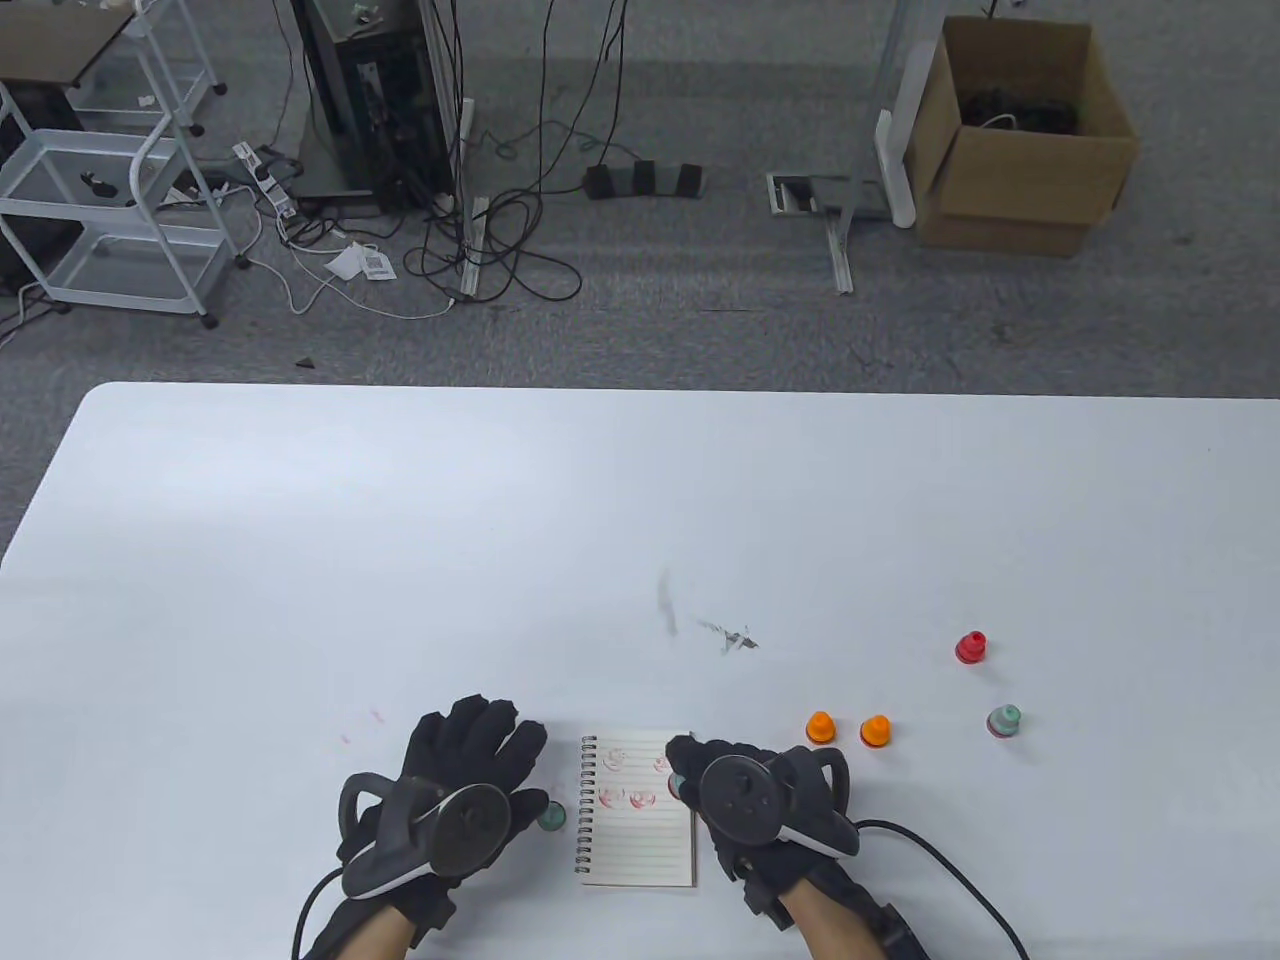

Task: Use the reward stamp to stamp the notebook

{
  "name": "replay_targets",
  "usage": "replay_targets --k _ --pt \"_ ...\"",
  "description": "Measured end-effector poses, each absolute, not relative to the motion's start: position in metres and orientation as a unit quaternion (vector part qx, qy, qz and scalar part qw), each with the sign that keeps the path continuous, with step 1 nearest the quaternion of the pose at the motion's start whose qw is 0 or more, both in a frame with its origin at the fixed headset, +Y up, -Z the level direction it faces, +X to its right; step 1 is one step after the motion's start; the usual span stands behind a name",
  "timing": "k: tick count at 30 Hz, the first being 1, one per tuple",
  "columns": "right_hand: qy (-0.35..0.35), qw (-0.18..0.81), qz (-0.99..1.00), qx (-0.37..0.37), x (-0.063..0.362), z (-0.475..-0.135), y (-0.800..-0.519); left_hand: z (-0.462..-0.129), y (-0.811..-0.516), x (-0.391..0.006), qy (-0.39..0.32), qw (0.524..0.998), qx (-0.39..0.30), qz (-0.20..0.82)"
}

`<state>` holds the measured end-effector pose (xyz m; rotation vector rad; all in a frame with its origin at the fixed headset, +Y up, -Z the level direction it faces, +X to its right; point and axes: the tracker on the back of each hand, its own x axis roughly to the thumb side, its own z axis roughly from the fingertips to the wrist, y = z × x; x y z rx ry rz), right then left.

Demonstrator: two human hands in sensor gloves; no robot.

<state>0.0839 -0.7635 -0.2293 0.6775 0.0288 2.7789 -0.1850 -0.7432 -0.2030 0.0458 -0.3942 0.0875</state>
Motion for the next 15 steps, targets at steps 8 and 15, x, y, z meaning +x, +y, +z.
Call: replay_targets --k 8,15 --pt "0.003 0.136 0.96 0.244 0.0815 -0.2289 -0.7667 -0.2029 -0.7433 -0.1848 -0.196 0.979 0.021 0.042" --pt "0.022 0.11 0.96 0.255 0.0748 -0.2288 -0.7733 -0.2027 -0.7433 -0.1851 -0.196 0.979 0.022 0.043"
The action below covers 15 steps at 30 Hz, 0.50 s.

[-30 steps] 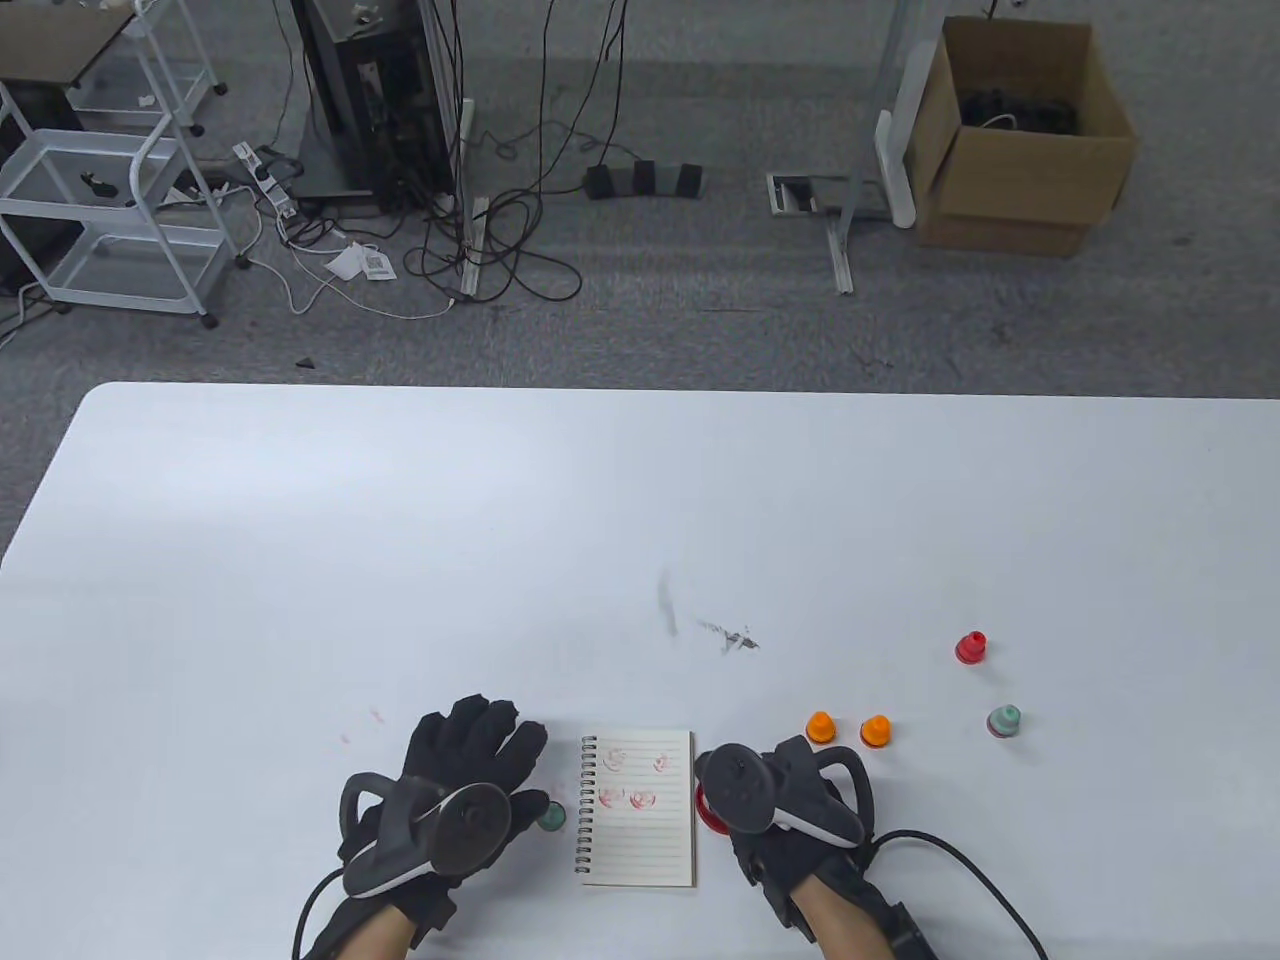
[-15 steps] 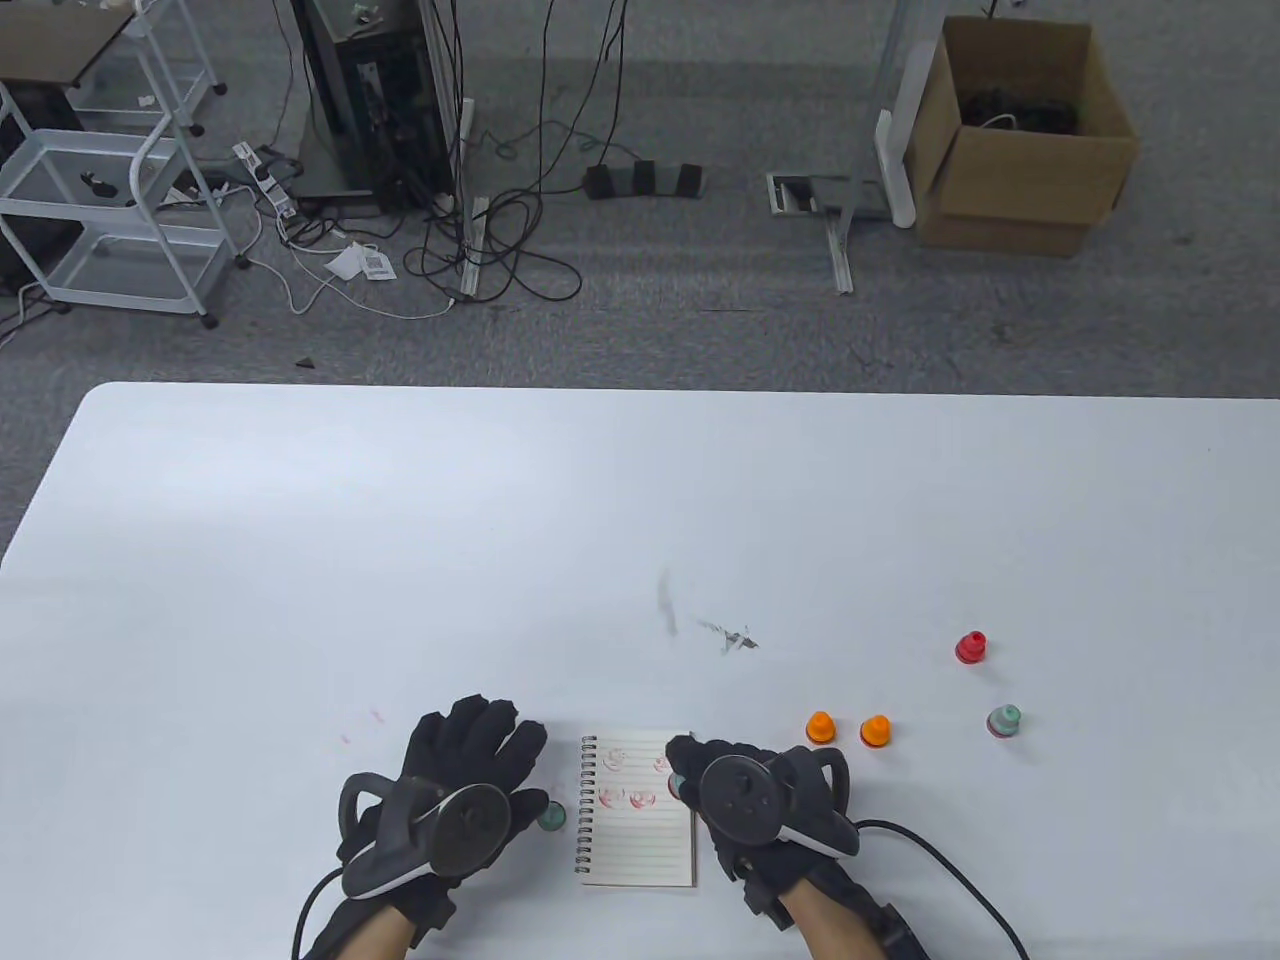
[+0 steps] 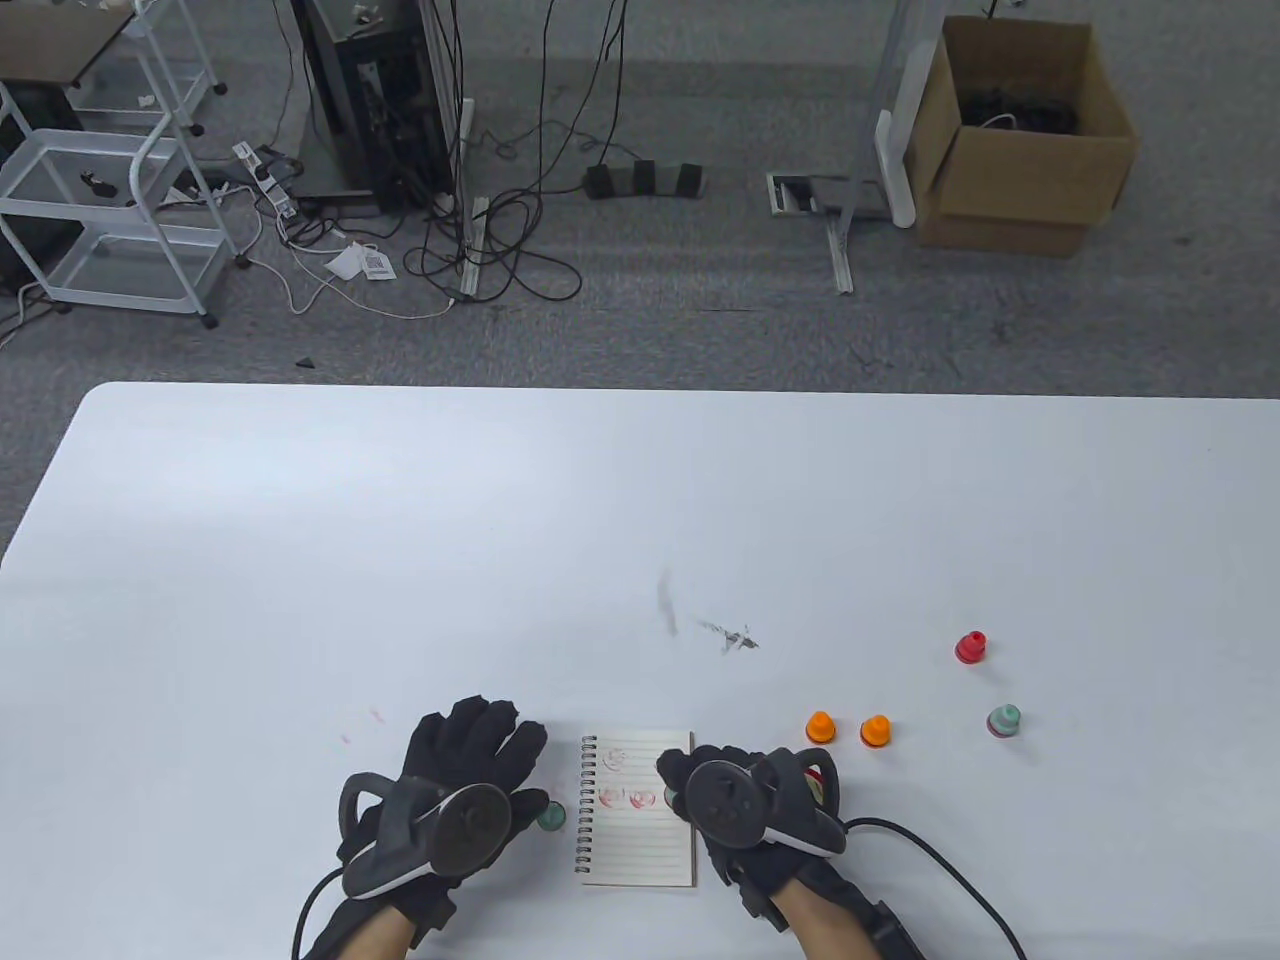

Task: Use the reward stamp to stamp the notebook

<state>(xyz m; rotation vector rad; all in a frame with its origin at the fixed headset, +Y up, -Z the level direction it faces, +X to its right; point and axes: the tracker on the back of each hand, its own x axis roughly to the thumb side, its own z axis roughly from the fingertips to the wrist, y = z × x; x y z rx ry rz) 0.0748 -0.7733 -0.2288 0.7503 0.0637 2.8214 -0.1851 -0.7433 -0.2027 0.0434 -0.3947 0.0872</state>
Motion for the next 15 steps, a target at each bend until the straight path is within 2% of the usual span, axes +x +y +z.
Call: replay_targets --k 15 --pt "0.06 0.046 0.967 0.242 0.049 -0.234 -0.769 -0.202 -0.742 -0.187 -0.193 0.98 0.025 0.044"
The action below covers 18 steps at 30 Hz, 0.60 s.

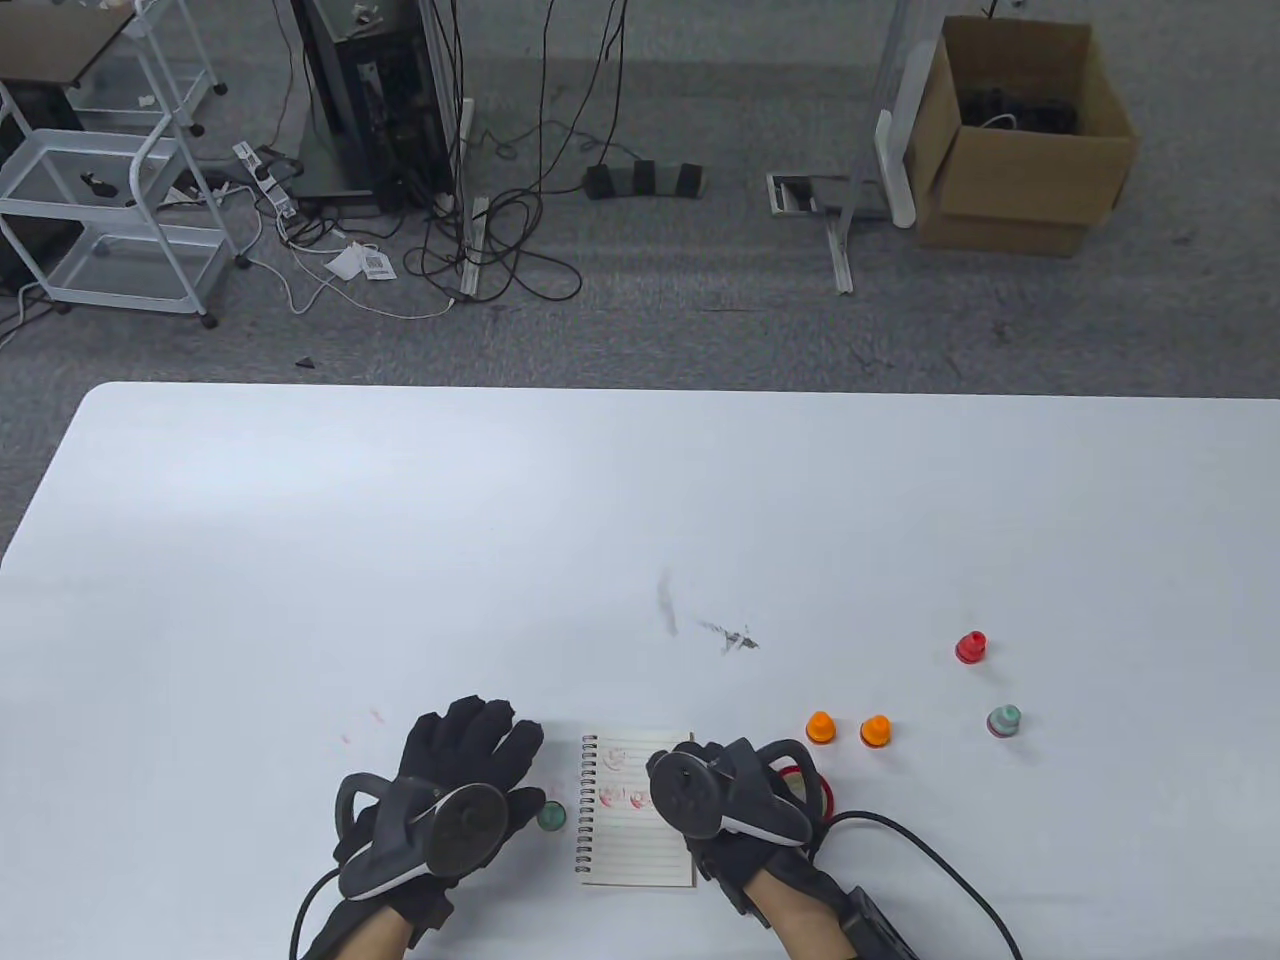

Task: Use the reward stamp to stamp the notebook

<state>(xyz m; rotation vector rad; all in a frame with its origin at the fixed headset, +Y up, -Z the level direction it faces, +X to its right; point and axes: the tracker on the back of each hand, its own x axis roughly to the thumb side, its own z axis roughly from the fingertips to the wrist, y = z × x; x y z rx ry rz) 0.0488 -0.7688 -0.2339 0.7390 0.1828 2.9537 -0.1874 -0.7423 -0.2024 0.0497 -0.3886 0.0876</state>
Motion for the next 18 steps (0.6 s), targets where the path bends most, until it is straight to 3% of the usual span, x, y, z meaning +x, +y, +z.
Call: replay_targets --k 18 --pt "0.222 -0.046 0.949 0.218 0.021 -0.266 -0.76 -0.202 -0.742 -0.184 -0.198 0.979 0.02 0.035"
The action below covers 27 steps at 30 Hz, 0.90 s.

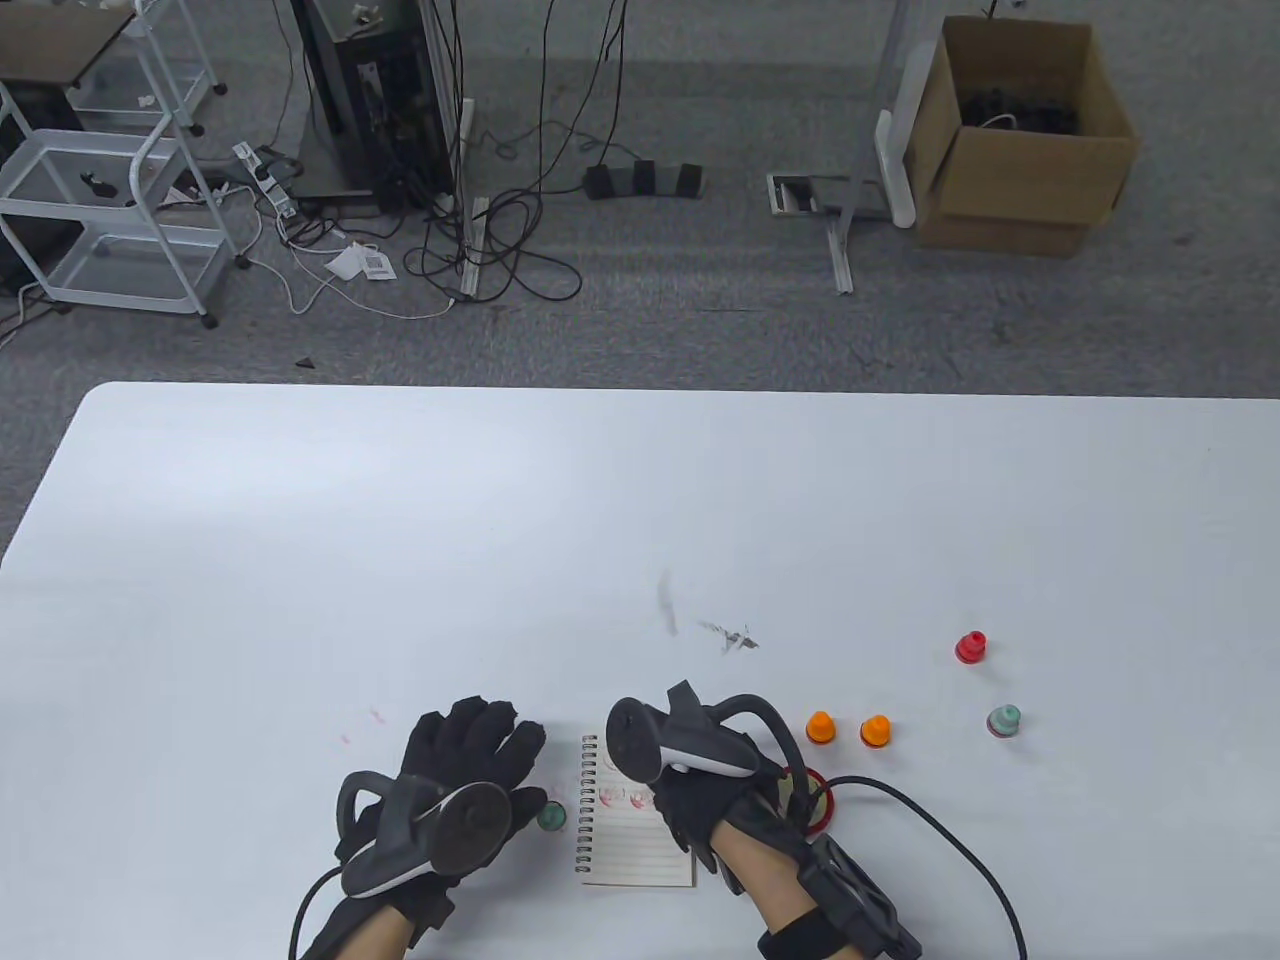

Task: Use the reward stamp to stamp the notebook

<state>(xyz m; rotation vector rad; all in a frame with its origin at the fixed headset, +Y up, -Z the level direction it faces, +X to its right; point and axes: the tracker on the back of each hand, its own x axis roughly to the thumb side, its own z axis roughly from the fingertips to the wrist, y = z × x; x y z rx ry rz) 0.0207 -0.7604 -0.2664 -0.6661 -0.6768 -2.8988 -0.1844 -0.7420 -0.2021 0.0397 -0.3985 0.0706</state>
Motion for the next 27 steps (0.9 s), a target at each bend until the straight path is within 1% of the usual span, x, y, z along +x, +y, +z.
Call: replay_targets --k 7,14,17,23,27 --pt "-0.248 0.078 -0.942 -0.212 0.012 -0.272 -0.76 -0.202 -0.742 -0.184 -0.201 0.979 0.021 0.039" --pt "-0.254 0.119 -0.934 -0.222 0.003 -0.273 -0.761 -0.2 -0.74 -0.181 -0.21 0.977 0.028 0.036" --pt "-0.259 0.124 -0.932 -0.22 0.001 -0.274 -0.762 -0.2 -0.74 -0.18 -0.211 0.976 0.029 0.036" --pt "-0.292 0.115 -0.926 -0.211 0.0 -0.282 -0.764 -0.198 -0.743 -0.176 -0.221 0.975 0.024 0.03" --pt "-0.299 0.122 -0.923 -0.209 -0.002 -0.283 -0.765 -0.197 -0.745 -0.175 -0.221 0.975 0.024 0.019"
